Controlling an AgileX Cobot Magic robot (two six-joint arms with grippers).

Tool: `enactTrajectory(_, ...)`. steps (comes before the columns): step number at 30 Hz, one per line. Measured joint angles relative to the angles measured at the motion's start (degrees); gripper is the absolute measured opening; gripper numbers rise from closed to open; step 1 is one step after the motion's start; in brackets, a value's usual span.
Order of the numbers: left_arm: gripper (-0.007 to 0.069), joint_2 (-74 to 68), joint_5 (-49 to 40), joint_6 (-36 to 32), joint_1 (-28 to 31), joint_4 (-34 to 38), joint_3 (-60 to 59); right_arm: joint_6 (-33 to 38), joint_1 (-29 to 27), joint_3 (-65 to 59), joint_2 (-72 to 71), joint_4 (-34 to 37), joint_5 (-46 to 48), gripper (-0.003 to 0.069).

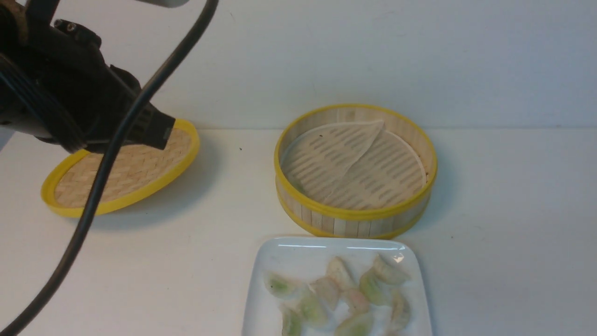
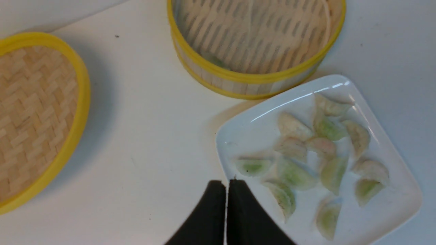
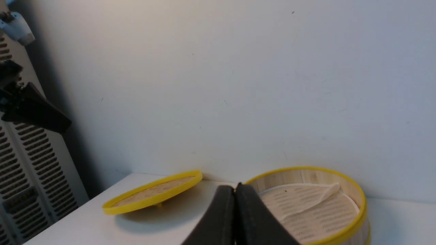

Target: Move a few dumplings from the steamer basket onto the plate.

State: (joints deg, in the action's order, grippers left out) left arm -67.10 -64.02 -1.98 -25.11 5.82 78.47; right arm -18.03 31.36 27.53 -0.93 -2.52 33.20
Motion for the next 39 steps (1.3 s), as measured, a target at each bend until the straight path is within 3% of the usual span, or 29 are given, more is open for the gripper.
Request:
enactTrajectory(8, -0.0006, 6.2, -2.3, -1.6, 0.0, 1.8, -2.3, -0.1, 0.0, -0.1, 0.0, 3.1, -1.3, -0.0013)
enactTrajectory(20, -0.0006, 37.3, 24.8, -1.7, 0.0, 6.0, -32.4, -0.2, 0.0, -0.1, 0.0, 3.2, -0.5, -0.0013)
enactTrajectory(31, -0.0006, 49.2, 26.8, -2.1, 0.0, 10.6, -42.7, -0.2, 0.0, -0.1, 0.0, 3.2, -0.5, -0.0013)
enactTrajectory(39, -0.0006, 49.3, 27.6, -4.9, 0.0, 3.4, -43.5, -0.2, 0.0, -0.1, 0.0, 3.2, -0.5, -0.0013)
